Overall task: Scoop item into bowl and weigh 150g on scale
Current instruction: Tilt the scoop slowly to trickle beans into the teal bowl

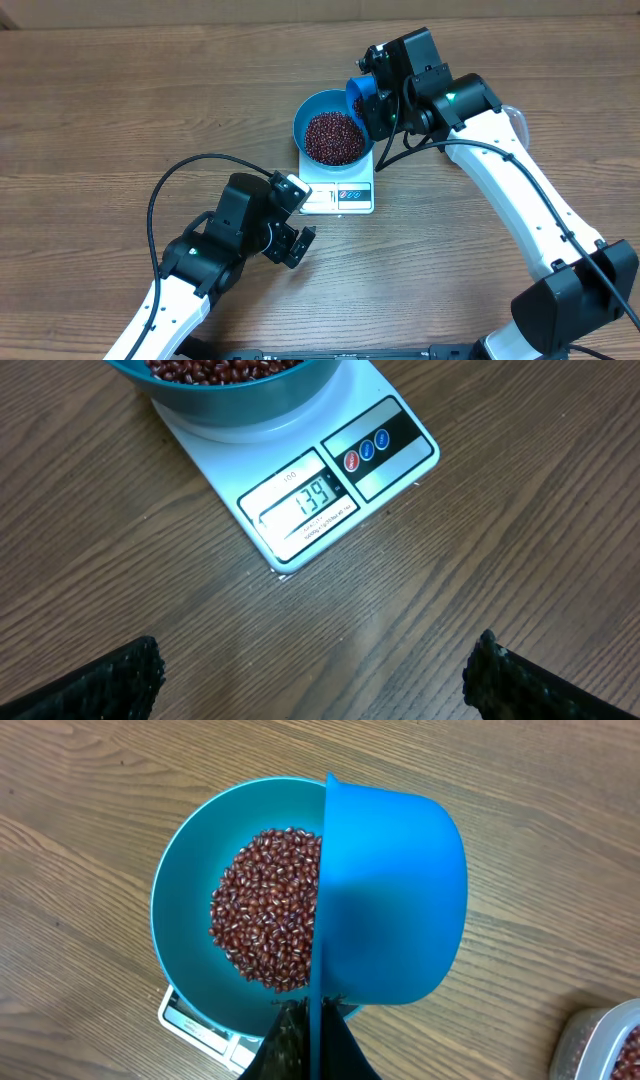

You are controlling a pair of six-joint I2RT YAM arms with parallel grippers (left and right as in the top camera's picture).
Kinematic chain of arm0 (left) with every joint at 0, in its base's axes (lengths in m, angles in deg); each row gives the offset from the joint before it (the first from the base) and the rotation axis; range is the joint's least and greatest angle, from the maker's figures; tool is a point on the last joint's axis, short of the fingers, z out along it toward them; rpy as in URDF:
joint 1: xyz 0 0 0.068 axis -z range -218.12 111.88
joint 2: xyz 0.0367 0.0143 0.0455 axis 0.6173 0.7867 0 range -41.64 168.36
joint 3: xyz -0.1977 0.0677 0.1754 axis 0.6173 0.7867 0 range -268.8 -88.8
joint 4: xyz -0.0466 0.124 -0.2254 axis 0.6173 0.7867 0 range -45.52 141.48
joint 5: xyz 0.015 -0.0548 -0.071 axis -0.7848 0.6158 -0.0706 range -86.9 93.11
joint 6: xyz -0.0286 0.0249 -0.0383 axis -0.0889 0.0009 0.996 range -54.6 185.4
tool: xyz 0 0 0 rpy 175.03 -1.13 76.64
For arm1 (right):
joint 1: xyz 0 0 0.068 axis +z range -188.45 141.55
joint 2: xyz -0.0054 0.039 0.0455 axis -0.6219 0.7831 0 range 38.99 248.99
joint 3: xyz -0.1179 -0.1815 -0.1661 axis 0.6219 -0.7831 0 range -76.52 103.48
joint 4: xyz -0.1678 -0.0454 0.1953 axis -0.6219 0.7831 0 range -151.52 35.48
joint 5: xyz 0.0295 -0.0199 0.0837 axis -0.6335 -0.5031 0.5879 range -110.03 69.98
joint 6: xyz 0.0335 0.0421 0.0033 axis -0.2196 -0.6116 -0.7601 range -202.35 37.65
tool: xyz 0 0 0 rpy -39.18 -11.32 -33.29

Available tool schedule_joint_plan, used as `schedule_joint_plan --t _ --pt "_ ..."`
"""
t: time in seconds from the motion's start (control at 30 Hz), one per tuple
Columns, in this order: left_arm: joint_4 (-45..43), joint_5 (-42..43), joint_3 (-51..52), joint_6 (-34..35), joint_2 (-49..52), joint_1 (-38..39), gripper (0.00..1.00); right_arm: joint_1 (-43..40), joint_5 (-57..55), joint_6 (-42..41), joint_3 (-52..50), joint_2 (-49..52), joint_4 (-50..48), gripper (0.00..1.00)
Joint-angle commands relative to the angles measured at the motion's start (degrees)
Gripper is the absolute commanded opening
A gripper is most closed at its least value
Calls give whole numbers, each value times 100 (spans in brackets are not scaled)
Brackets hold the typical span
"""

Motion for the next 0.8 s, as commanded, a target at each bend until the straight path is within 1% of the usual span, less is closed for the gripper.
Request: schedule_joint_plan --t 0.0,0.3,0.53,0.77 --pt "-15 -39 20 98 28 9 100 127 -160 173 192 -188 -50 4" --pt "-15 -39 20 98 28 9 99 195 -227 374 192 -188 -48 4" --pt "-15 -39 20 98 28 9 100 304 -225 782 192 -188 -50 4" --pt "-15 -39 20 98 28 9 99 323 -223 883 192 -188 -85 4"
